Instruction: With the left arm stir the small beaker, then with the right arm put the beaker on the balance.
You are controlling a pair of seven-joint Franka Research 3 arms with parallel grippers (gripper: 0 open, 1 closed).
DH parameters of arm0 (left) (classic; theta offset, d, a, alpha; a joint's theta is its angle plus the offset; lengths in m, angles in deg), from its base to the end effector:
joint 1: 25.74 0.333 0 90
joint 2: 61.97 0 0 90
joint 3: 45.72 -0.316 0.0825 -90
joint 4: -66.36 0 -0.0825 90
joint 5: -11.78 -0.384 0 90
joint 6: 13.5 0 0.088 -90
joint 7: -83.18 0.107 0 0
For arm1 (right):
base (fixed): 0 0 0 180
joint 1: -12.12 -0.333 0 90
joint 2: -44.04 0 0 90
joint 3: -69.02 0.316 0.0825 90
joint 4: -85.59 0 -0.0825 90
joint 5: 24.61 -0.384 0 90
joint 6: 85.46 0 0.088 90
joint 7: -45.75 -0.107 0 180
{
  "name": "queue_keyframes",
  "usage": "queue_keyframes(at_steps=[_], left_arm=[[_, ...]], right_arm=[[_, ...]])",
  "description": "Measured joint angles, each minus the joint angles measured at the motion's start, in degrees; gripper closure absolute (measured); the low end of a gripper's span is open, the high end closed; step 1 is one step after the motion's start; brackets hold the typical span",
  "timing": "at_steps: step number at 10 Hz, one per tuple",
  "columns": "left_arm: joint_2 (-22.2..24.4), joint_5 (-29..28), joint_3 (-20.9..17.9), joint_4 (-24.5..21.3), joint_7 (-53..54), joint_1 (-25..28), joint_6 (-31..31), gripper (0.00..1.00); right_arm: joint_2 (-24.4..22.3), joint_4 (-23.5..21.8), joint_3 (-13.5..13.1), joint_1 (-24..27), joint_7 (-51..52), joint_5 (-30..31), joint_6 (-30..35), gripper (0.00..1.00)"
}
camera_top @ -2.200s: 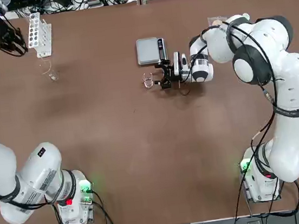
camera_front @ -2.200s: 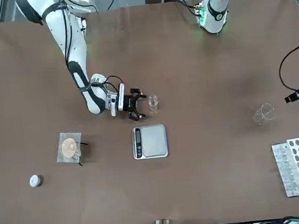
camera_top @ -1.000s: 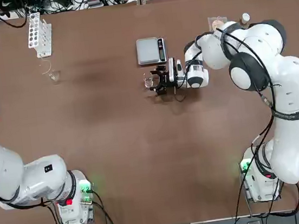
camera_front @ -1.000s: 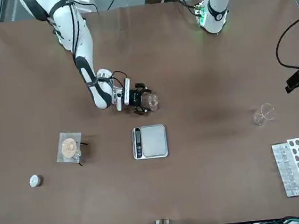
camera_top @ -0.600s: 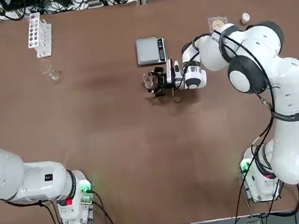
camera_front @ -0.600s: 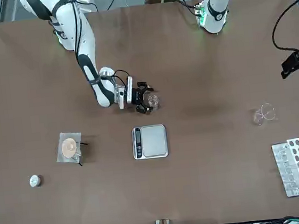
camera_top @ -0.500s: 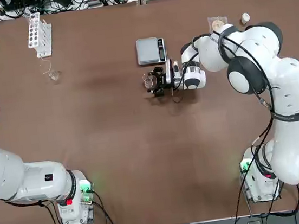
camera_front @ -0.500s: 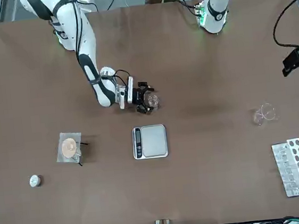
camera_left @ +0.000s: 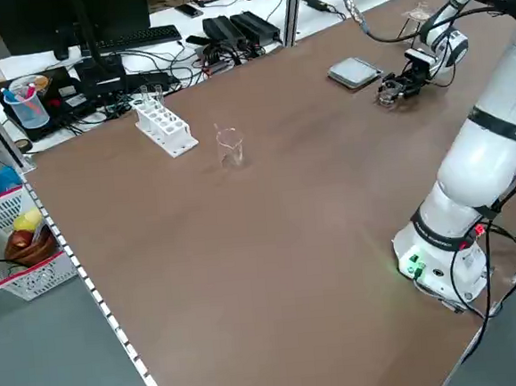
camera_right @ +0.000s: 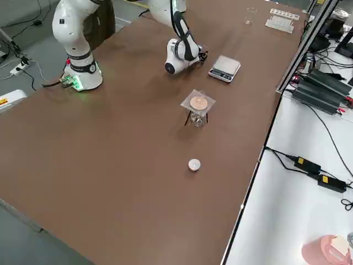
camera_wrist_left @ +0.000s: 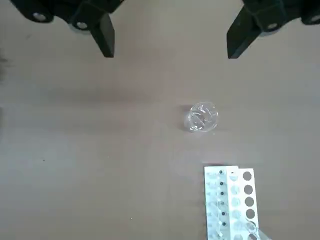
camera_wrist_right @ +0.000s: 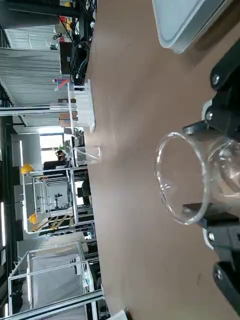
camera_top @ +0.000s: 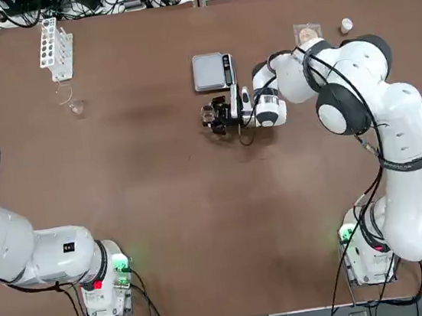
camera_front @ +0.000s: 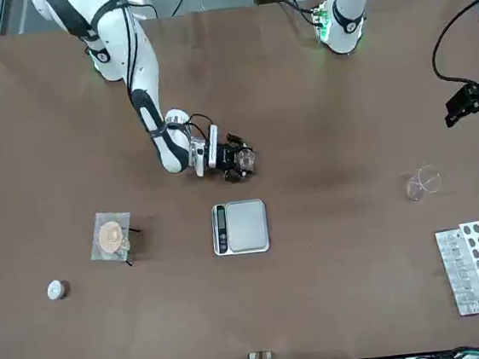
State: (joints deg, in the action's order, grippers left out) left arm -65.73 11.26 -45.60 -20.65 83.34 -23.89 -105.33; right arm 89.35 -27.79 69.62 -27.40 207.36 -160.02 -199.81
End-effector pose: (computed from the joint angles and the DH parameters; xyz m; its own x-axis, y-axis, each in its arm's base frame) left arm 0.5778 0.0184 0.6149 0.9995 0.0271 0.0185 0.0273 -0.9996 -0.0090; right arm 0.4196 0.4099 0.0692 0.0889 0.1301 0.9875 0.9819 -0.1777 -0.0650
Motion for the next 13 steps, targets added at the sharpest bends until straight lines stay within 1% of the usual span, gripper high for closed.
queue_keyframes(at_steps=[2,5,7,10,13], left_arm=[[-0.15,1.69,0.0,0.0,0.3,0.78,0.0,0.01],[-0.68,2.22,0.13,0.16,-0.04,0.71,-0.07,0.01],[-0.68,3.03,0.15,0.56,-0.24,0.69,-0.07,0.01],[-0.78,3.38,0.17,0.64,-0.26,0.7,-0.04,0.01],[-1.93,3.38,0.25,0.65,-0.27,0.61,-0.42,0.01]], right_arm=[[0.04,0.05,-0.1,0.0,0.0,-0.33,0.01,0.43],[0.0,0.62,-0.75,0.54,-0.14,-0.65,1.24,0.43],[-0.53,1.29,-0.84,2.1,-0.67,-0.67,3.09,0.43],[-2.25,1.96,-0.85,4.63,-1.53,-1.02,4.05,0.43],[-2.93,4.63,-1.09,7.41,-2.17,-1.5,4.17,0.43]])
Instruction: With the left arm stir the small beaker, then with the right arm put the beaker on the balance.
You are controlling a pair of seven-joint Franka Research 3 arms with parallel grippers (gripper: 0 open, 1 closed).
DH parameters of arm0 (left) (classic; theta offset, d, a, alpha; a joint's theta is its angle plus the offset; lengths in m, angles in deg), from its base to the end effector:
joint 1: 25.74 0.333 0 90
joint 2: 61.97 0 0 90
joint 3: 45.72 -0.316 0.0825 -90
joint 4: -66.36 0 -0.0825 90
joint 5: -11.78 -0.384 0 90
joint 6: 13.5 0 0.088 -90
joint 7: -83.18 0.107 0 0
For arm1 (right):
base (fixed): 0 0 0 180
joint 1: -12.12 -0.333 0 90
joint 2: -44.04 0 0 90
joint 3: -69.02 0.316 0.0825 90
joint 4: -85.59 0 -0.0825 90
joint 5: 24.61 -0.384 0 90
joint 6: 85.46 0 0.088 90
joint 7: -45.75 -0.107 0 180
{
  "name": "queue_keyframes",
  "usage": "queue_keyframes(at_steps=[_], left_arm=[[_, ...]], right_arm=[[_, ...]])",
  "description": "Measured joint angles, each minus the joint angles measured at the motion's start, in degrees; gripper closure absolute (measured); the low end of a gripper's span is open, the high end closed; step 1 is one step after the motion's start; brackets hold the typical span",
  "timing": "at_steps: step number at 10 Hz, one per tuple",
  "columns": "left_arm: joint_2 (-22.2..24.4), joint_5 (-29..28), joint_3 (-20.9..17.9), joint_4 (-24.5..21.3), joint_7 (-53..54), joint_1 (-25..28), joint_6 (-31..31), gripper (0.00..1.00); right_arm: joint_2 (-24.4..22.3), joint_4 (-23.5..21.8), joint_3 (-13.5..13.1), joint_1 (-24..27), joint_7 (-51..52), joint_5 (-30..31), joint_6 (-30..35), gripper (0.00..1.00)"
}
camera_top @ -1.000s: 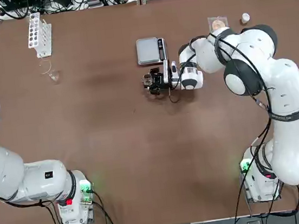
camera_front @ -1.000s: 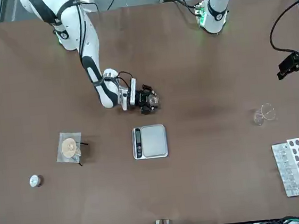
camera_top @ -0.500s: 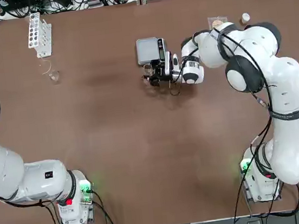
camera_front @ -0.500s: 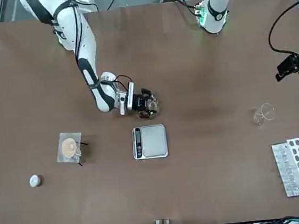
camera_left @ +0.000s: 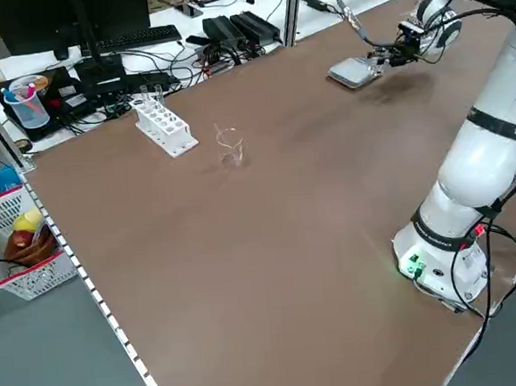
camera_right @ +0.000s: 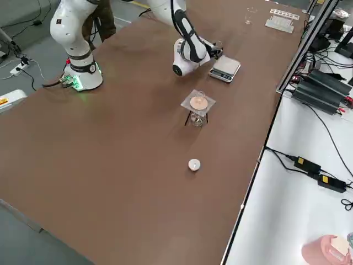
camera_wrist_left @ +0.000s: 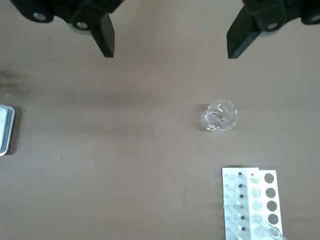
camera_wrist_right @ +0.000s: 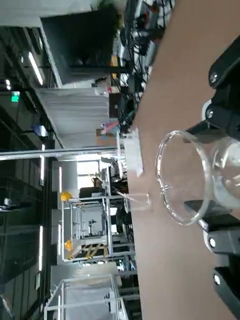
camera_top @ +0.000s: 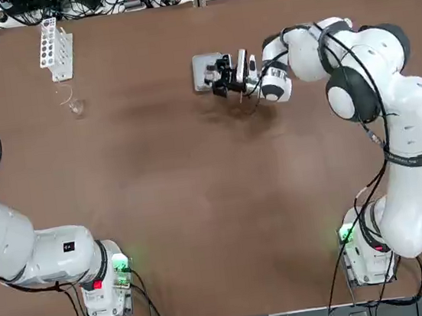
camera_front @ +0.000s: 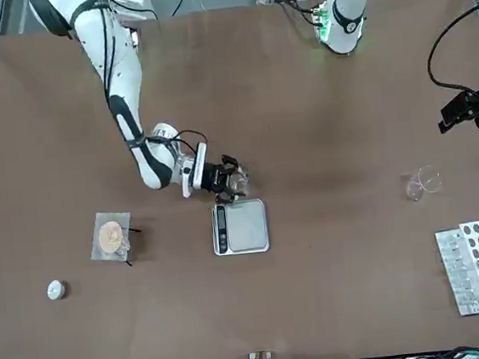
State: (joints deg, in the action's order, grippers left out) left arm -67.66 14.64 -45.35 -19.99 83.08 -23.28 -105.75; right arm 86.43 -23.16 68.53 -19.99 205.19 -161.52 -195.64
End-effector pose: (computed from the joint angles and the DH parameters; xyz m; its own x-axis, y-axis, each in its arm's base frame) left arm 0.5883 0.0165 0.6015 0.9992 0.0402 0.0035 0.0400 -0.9979 0.0505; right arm 0.5146 0.3734 0.1341 0.0094 -0.0295 0.9995 0.9492 -0.3142 -0.0182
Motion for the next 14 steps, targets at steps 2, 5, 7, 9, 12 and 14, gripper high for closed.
queue_keyframes(at_steps=[2,5,7,9,12,14], left_arm=[[-0.26,0.0,-0.02,0.06,0.0,0.33,-0.09,0.01],[-0.3,-0.01,-0.08,0.1,0.03,0.47,-0.08,0.01],[-0.3,-0.1,-0.13,0.38,0.09,0.5,-0.08,0.01],[-0.29,-0.13,-0.17,0.75,0.1,0.51,-0.08,0.01],[-0.28,-0.13,-0.05,1.06,0.18,0.41,-0.08,0.01],[-0.25,-0.13,0.16,2.09,0.2,0.06,-0.08,0.01]], right_arm=[[0.15,2.2,-1.15,0.68,-0.59,-0.04,-0.61,0.43],[3.44,6.42,-2.43,0.66,-0.97,-0.06,-3.59,0.43],[6.34,8.88,-2.63,0.56,-1.26,-0.08,-4.54,0.43],[7.86,10.98,-2.63,-0.05,-1.33,-0.62,-5.85,0.43],[8.71,12.88,-2.66,-0.87,-1.42,-1.49,-7.64,0.43],[9.38,13.08,-2.98,-0.84,-1.42,-1.5,-7.71,0.43]])
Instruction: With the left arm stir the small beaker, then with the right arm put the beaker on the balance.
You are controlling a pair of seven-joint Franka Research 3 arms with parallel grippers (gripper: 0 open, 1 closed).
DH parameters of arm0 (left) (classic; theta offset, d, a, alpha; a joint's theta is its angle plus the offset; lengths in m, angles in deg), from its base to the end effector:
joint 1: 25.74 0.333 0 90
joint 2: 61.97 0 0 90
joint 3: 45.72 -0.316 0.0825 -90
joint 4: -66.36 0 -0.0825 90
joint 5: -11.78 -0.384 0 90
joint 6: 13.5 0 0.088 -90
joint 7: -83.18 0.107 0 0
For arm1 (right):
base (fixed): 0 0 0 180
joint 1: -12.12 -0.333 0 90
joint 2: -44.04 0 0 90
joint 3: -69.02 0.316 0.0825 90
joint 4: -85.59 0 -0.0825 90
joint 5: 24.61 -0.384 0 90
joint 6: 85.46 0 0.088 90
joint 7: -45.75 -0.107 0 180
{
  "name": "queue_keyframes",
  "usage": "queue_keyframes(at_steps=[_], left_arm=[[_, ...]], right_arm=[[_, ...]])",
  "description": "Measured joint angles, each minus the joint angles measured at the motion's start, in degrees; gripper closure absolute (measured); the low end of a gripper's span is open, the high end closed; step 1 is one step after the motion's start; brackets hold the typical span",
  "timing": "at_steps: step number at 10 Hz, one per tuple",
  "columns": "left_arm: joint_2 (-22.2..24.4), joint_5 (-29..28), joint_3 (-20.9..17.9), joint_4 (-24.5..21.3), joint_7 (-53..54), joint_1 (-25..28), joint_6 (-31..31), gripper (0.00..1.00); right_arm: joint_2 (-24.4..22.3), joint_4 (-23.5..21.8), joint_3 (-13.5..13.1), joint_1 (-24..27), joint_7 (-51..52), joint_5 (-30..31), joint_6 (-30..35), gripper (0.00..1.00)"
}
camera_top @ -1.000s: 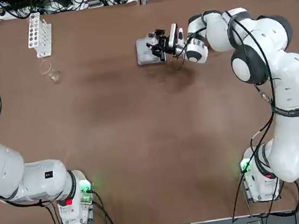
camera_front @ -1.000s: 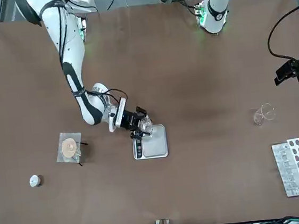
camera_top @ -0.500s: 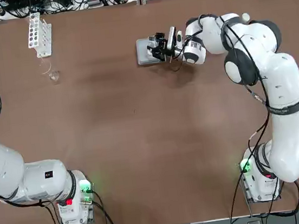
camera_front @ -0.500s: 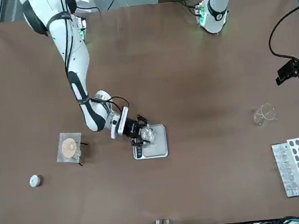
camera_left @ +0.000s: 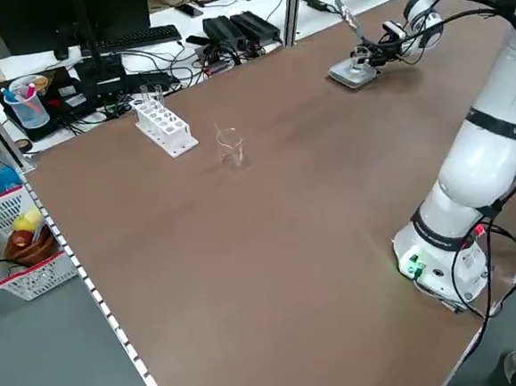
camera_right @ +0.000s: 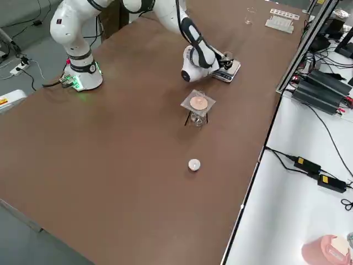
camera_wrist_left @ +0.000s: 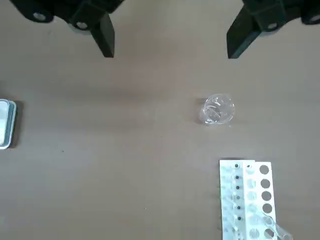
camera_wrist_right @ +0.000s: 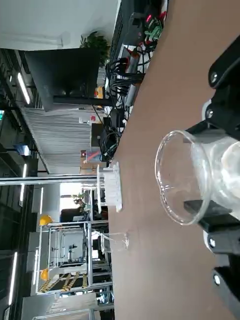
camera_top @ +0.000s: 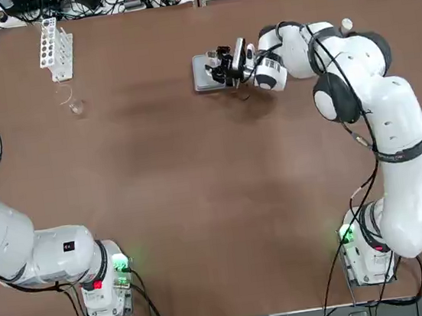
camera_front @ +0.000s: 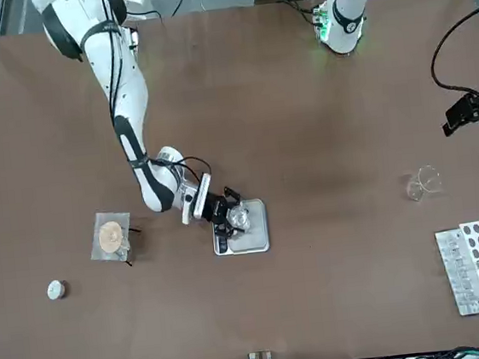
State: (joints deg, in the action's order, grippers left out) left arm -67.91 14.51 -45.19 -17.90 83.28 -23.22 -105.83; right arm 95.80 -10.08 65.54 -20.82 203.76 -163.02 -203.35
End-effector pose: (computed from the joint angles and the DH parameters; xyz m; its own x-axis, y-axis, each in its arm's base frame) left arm 0.5908 0.0159 0.6164 0.9987 0.0350 0.0372 0.0332 -0.9983 0.0485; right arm 0.5702 0.3679 0.0976 0.0066 0.0685 0.9976 0.9183 -0.3954 0.0211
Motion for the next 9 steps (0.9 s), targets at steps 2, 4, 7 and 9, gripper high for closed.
queue_keyframes(at_steps=[2,4,7,9], left_arm=[[0.02,0.0,0.37,0.43,0.04,-0.11,0.0,0.01],[0.02,0.0,0.54,0.86,0.04,-0.11,0.0,0.01],[0.02,0.0,0.63,0.96,0.05,-0.11,0.0,0.01],[0.02,0.0,0.65,0.96,0.05,-0.11,0.0,0.01]], right_arm=[[0.05,0.12,-0.16,0.06,-0.03,-0.01,0.0,0.43],[0.05,0.25,-0.19,0.07,-0.12,-0.02,-0.04,0.27],[0.05,0.37,-0.19,0.09,-0.2,-0.24,-0.04,0.0],[0.05,0.38,-0.19,0.16,-0.21,-0.44,-0.05,0.0]])
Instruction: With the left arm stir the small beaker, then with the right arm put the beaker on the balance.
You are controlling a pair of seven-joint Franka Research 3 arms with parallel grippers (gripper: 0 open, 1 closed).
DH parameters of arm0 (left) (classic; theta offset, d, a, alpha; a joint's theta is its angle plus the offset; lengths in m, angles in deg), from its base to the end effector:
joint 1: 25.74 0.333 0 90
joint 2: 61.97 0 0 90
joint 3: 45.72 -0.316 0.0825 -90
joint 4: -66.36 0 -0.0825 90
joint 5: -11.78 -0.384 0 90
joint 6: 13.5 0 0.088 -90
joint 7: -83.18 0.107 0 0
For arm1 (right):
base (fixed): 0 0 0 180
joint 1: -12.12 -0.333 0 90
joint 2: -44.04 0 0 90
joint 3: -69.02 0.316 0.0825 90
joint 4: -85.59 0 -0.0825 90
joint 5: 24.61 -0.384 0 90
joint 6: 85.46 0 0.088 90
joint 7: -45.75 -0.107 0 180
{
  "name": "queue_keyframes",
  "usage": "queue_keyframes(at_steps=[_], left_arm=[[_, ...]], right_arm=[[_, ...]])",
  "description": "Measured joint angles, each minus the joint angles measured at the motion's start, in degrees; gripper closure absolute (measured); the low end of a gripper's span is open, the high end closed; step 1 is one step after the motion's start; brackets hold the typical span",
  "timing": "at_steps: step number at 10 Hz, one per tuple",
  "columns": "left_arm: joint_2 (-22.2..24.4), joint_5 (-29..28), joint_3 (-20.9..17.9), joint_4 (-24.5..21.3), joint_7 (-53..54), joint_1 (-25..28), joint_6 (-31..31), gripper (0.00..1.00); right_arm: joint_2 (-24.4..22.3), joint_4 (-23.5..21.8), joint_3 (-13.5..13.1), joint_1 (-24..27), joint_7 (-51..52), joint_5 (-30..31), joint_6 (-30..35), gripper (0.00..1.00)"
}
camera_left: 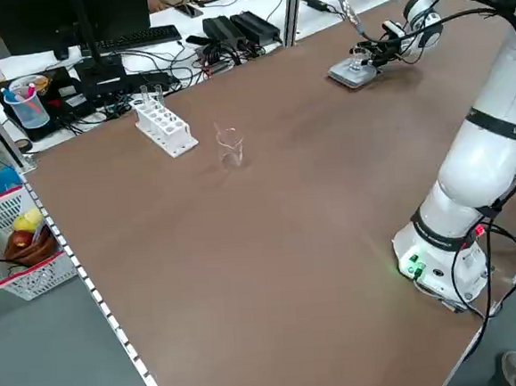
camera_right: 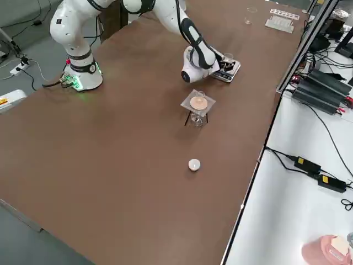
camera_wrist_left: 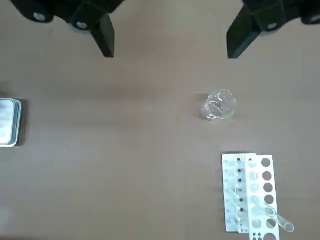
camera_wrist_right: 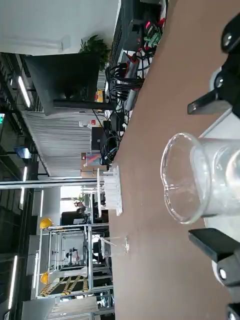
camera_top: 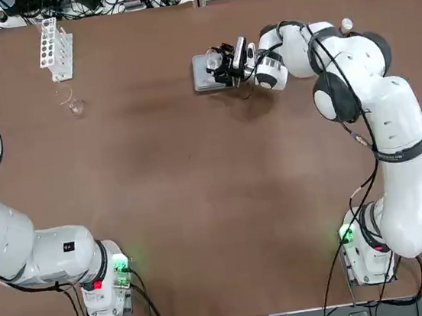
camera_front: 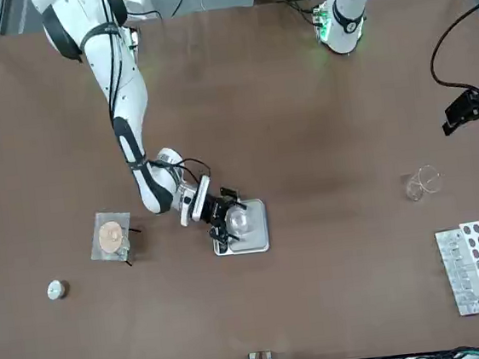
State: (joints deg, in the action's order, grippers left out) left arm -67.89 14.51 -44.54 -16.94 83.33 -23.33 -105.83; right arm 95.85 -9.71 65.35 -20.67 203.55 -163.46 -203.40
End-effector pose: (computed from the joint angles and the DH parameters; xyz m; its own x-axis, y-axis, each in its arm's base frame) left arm 0.5911 0.0085 0.6246 0.9983 0.0210 0.0544 0.0183 -0.9986 0.0496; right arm 0.5744 0.3657 0.0995 0.0066 0.0634 0.9980 0.9137 -0.4060 0.0197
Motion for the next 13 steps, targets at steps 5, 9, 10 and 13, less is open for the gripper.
queue_keyframes(at_steps=[5,9,10,13], left_arm=[[0.0,0.0,0.65,0.01,0.0,-0.01,0.0,0.01],[0.46,0.0,0.64,0.24,0.0,0.04,0.0,0.01],[0.48,-0.17,0.66,0.24,0.02,0.04,0.0,0.01],[0.48,-0.38,1.22,0.25,0.06,-0.01,0.0,0.01]], right_arm=[[-0.36,-1.26,-0.1,0.65,-0.05,-0.13,0.06,0.0],[-3.74,-4.37,-0.11,2.11,-0.25,-0.13,0.15,0.0],[-5.38,-5.93,-0.11,2.81,-0.27,-0.1,0.15,0.0],[-10.32,-9.82,0.04,4.09,-1.06,-0.08,0.23,0.0]])
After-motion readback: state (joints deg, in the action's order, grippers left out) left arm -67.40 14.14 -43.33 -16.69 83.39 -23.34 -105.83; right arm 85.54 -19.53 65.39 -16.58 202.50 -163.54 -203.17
